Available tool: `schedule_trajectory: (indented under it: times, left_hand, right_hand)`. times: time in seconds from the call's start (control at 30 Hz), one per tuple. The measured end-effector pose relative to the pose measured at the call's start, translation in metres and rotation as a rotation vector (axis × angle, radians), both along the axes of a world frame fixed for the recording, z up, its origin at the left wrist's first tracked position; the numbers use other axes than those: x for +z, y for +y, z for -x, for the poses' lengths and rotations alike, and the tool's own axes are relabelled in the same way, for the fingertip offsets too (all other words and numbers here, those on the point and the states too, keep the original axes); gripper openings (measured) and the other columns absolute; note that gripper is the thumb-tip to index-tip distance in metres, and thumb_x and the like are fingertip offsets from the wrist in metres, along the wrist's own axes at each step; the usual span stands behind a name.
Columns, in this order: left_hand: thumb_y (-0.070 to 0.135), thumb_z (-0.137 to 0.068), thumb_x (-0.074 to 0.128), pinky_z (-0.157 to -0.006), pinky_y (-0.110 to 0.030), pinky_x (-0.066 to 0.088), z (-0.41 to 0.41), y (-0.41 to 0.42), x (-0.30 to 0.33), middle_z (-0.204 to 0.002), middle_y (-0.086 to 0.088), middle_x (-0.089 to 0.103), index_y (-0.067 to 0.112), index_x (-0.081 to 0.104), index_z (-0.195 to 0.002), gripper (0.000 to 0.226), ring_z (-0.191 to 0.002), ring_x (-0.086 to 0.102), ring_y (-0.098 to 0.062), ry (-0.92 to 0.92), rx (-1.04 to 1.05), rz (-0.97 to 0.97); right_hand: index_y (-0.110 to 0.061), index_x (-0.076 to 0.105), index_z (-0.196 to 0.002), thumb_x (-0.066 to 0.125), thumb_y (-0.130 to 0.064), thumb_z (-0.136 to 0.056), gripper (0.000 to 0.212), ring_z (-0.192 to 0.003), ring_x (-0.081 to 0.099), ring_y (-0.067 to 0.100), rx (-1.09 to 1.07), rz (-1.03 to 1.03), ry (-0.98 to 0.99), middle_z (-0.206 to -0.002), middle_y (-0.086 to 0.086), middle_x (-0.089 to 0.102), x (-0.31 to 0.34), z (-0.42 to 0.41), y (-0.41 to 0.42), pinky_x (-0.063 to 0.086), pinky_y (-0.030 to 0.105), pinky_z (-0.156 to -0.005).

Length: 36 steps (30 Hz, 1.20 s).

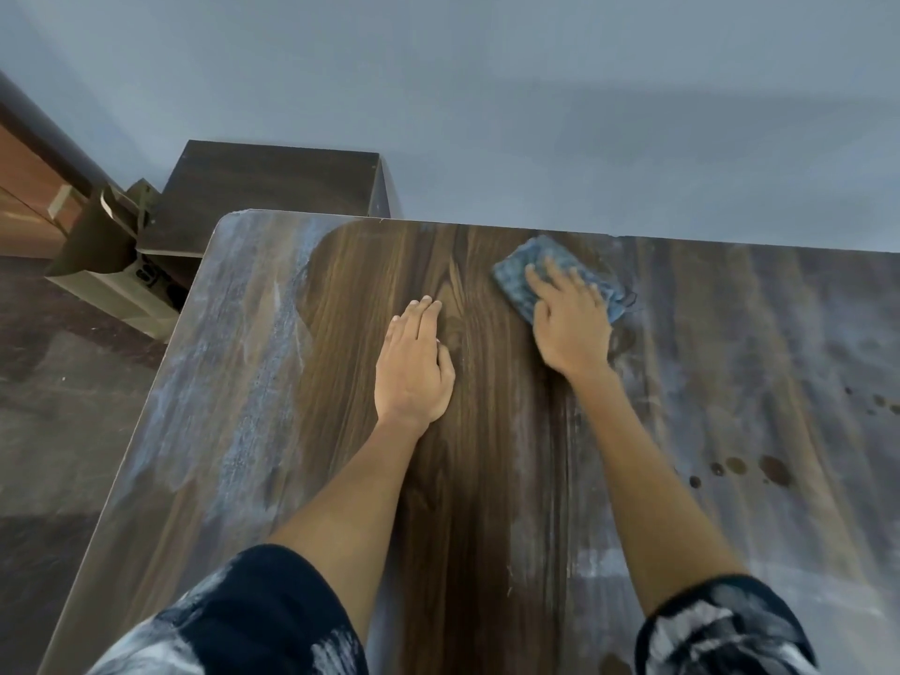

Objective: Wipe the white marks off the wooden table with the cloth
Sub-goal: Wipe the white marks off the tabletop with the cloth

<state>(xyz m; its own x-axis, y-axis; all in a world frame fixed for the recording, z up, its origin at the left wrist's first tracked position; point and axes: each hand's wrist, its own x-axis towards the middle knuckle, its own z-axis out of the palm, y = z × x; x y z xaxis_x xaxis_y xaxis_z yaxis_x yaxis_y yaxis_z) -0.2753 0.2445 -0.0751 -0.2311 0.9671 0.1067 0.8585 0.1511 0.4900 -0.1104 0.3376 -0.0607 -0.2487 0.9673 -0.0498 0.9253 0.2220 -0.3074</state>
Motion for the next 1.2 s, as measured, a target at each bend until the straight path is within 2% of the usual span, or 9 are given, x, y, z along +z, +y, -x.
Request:
schedule_trajectory:
  times: [0.17, 0.27, 0.53, 0.73, 0.83, 0.93, 1.03, 1.1, 1.2]
  left_hand:
    - [0.010, -0.092, 0.038, -0.117, -0.035, 0.017, 0.001, 0.000, -0.001, -0.146, -0.006, 0.038, 0.008, 0.036, -0.140, 0.047, -0.139, 0.028, -0.018, -0.004, -0.002, 0.000]
    - [0.010, -0.092, 0.038, -0.117, -0.036, 0.020, 0.000, 0.000, -0.001, -0.146, -0.006, 0.039, 0.008, 0.037, -0.139, 0.046, -0.138, 0.029, -0.019, 0.004, -0.004, -0.003]
    - [0.011, -0.093, 0.039, -0.117, -0.035, 0.019, -0.001, 0.001, -0.002, -0.145, -0.006, 0.041, 0.008, 0.045, -0.134, 0.042, -0.138, 0.030, -0.018, 0.003, 0.006, -0.013]
    - [0.012, -0.092, 0.041, -0.117, -0.034, 0.020, 0.001, 0.004, -0.002, -0.143, -0.005, 0.042, 0.009, 0.046, -0.133, 0.042, -0.136, 0.033, -0.018, 0.037, 0.013, -0.028]
    - [0.013, -0.091, 0.042, -0.117, -0.033, 0.019, 0.000, 0.001, -0.004, -0.143, -0.005, 0.043, 0.009, 0.047, -0.133, 0.042, -0.136, 0.033, -0.018, 0.044, 0.010, -0.032]
    - [0.013, -0.091, 0.041, -0.116, -0.033, 0.020, -0.001, 0.003, -0.004, -0.143, -0.004, 0.044, 0.010, 0.048, -0.132, 0.042, -0.136, 0.033, -0.018, 0.039, 0.011, -0.034]
    - [0.012, -0.091, 0.042, -0.116, -0.035, 0.022, 0.001, 0.003, -0.005, -0.143, -0.005, 0.044, 0.009, 0.048, -0.133, 0.042, -0.136, 0.033, -0.017, 0.022, 0.009, -0.028]
    - [0.012, -0.091, 0.042, -0.117, -0.034, 0.021, 0.001, 0.001, -0.005, -0.143, -0.004, 0.043, 0.009, 0.047, -0.134, 0.043, -0.137, 0.031, -0.016, 0.019, 0.003, -0.024]
    - [0.013, -0.092, 0.041, -0.117, -0.031, 0.018, 0.001, 0.001, -0.006, -0.144, -0.003, 0.041, 0.009, 0.045, -0.136, 0.044, -0.138, 0.030, -0.015, 0.026, 0.003, -0.018]
  right_hand:
    - [-0.028, 0.042, -0.139, 0.029, -0.025, -0.094, 0.047, -0.141, 0.029, 0.020, 0.288, 0.020, 0.057, -0.149, -0.004, 0.037, 0.003, -0.025, -0.109, 0.021, 0.040, -0.113]
    - [-0.030, 0.042, -0.137, 0.028, -0.029, -0.089, 0.050, -0.138, 0.030, 0.015, 0.272, 0.035, 0.040, -0.146, -0.011, 0.034, 0.005, -0.054, -0.132, 0.026, 0.039, -0.112]
    - [-0.024, 0.021, -0.149, 0.031, -0.023, -0.099, 0.051, -0.146, 0.010, 0.028, -0.229, 0.023, -0.061, -0.159, 0.003, 0.015, -0.004, -0.033, -0.028, 0.009, 0.044, -0.118]
    - [-0.023, 0.018, -0.150, 0.030, -0.026, -0.100, 0.052, -0.146, 0.009, 0.032, -0.221, 0.035, -0.025, -0.159, 0.004, 0.011, -0.002, 0.020, 0.034, 0.008, 0.046, -0.118]
    - [-0.022, 0.017, -0.150, 0.030, -0.027, -0.100, 0.052, -0.146, 0.009, 0.031, -0.105, 0.051, -0.059, -0.159, 0.005, 0.010, 0.002, 0.042, 0.055, 0.011, 0.046, -0.118]
    - [-0.024, 0.022, -0.149, 0.032, -0.025, -0.100, 0.050, -0.145, 0.010, 0.030, 0.102, 0.060, -0.076, -0.159, 0.005, 0.011, 0.007, 0.060, 0.061, 0.011, 0.048, -0.117]
    - [-0.028, 0.036, -0.143, 0.033, -0.017, -0.099, 0.045, -0.146, 0.013, 0.025, 0.272, 0.111, 0.054, -0.158, 0.000, 0.016, 0.011, 0.062, 0.047, 0.014, 0.045, -0.117]
    - [-0.031, 0.047, -0.136, 0.037, -0.017, -0.098, 0.042, -0.144, 0.021, 0.018, 0.294, 0.130, 0.171, -0.155, -0.004, 0.025, 0.010, 0.051, 0.023, 0.022, 0.041, -0.115]
    - [-0.036, 0.054, -0.129, 0.046, -0.027, -0.094, 0.037, -0.133, 0.040, 0.014, 0.167, 0.014, 0.134, -0.146, -0.009, 0.042, 0.007, 0.023, -0.030, 0.035, 0.035, -0.103]
